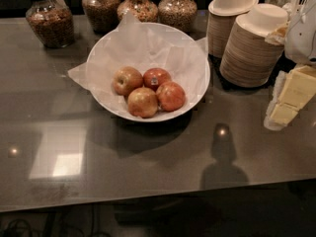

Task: Pick apple from white bowl

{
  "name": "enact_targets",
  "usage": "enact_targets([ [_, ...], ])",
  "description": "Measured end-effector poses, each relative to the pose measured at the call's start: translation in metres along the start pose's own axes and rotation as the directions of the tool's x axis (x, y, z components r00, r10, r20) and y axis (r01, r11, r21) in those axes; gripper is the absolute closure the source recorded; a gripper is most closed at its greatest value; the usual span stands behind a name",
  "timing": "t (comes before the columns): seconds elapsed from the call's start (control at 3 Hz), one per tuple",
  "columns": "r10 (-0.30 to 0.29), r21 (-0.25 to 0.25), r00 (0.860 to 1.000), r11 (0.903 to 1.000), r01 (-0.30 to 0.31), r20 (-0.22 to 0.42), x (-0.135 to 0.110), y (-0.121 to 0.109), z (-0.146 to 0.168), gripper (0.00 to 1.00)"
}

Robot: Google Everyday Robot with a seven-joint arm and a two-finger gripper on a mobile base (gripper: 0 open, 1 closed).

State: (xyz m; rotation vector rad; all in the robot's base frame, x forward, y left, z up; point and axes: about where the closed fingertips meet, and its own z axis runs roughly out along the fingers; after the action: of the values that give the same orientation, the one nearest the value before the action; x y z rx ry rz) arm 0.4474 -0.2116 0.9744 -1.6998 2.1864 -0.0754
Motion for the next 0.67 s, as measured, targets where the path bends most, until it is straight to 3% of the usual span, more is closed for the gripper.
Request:
enact_targets([
  [0.33, -0.018, 0.021, 0.995, 0.9996, 0.016, 0.093, -0.025, -0.014, 0.017, 0.00],
  [0.67, -0.087, 0.017, 0.980, 0.9962, 0.085, 0.180, -0.062, -0.023, 0.032, 0.00],
])
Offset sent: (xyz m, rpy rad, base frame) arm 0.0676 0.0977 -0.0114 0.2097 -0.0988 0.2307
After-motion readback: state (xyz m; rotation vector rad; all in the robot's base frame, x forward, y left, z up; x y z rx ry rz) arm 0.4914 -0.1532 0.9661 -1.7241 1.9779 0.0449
